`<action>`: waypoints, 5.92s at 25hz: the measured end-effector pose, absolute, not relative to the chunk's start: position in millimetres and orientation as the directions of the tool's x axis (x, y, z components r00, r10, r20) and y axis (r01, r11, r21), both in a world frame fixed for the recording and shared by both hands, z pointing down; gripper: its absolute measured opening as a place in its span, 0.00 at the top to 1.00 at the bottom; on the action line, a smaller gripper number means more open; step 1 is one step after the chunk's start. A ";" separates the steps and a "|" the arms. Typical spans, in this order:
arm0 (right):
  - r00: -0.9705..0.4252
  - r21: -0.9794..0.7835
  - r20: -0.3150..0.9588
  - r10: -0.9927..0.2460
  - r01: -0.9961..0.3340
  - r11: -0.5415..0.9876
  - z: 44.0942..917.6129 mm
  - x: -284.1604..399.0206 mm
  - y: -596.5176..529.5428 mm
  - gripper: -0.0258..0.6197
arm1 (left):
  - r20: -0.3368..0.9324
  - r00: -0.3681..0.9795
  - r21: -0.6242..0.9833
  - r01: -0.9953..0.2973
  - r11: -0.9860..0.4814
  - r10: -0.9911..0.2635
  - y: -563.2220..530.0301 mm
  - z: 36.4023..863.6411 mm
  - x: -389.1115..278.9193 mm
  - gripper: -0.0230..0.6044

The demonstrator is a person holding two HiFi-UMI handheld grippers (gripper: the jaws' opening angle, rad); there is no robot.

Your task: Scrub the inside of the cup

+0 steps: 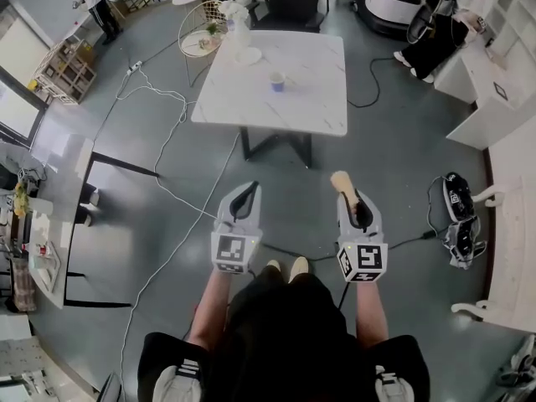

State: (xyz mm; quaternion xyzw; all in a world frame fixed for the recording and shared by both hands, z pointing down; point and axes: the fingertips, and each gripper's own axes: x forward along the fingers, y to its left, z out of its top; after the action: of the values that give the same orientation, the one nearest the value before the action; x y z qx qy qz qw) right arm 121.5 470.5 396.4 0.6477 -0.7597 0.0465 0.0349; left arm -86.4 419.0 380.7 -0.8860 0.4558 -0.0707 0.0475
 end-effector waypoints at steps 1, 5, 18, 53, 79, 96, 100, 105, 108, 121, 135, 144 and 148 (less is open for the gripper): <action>-0.163 -0.026 0.110 -0.980 -0.987 0.161 395.8 124.0 468.7 0.78 | 0.079 0.571 -0.151 -0.803 -0.576 -0.817 418.3 378.9 -83.9 0.95; -0.186 -0.036 0.097 -0.978 -0.982 0.183 394.8 133.6 463.4 0.78 | 0.070 0.556 -0.166 -0.812 -0.560 -0.828 418.8 374.3 -73.7 0.95; -0.260 -0.060 0.082 -0.962 -0.965 0.255 398.4 144.1 413.0 0.78 | 0.069 0.522 -0.187 -0.830 -0.525 -0.850 378.8 374.1 -51.1 0.95; -0.128 -0.034 0.216 -0.968 -0.992 0.124 404.8 107.7 74.9 0.78 | 0.181 0.691 -0.036 -0.706 -0.707 -0.700 6.6 428.2 -54.4 0.95; -0.323 -0.161 0.413 -0.851 -0.946 0.281 518.8 120.0 -61.4 0.78 | 0.389 0.578 0.071 -0.795 -0.602 -0.717 -90.4 547.5 -23.6 0.95; -0.405 -0.224 0.503 -0.764 -0.914 0.338 590.1 121.5 -85.0 0.78 | 0.487 0.547 0.122 -0.814 -0.568 -0.680 -107.5 635.8 -7.4 0.95; -0.405 -0.223 0.508 -0.760 -0.914 0.338 594.3 124.2 -89.1 0.79 | 0.507 0.557 0.122 -0.802 -0.585 -0.658 -109.2 648.0 -0.9 0.91; -0.393 -0.219 0.513 -0.764 -0.920 0.326 598.6 133.2 -93.4 0.78 | 0.527 0.572 0.125 -0.784 -0.608 -0.628 -114.1 661.1 10.1 0.71; -0.382 -0.219 0.519 -0.765 -0.924 0.313 601.0 139.8 -92.0 0.78 | 0.534 0.581 0.126 -0.774 -0.621 -0.615 -117.2 666.1 16.6 0.66; -0.359 -0.222 0.550 -0.754 -0.933 0.283 615.6 153.6 -94.7 0.78 | 0.516 0.577 0.129 -0.783 -0.609 -0.633 -143.1 682.3 29.6 0.34; -0.343 -0.230 0.552 -0.760 -0.939 0.257 618.8 163.6 -103.9 0.78 | 0.503 0.593 0.121 -0.769 -0.628 -0.629 -158.0 687.8 44.0 0.34; -0.337 -0.225 0.555 -0.760 -0.941 0.253 618.5 167.3 -104.1 0.78 | 0.480 0.594 0.136 -0.777 -0.614 -0.646 -165.1 687.3 42.5 0.46; -0.338 -0.222 0.551 -0.763 -0.941 0.256 616.4 167.7 -103.2 0.78 | 0.482 0.591 0.124 -0.777 -0.618 -0.647 -163.7 685.0 43.3 0.46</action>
State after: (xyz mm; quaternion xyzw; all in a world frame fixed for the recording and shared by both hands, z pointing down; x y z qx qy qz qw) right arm 167.7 -103.2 616.4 0.5501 -0.7744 0.2631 0.1686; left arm 43.3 -163.7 685.0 -0.8770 0.4058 -0.1992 -0.1629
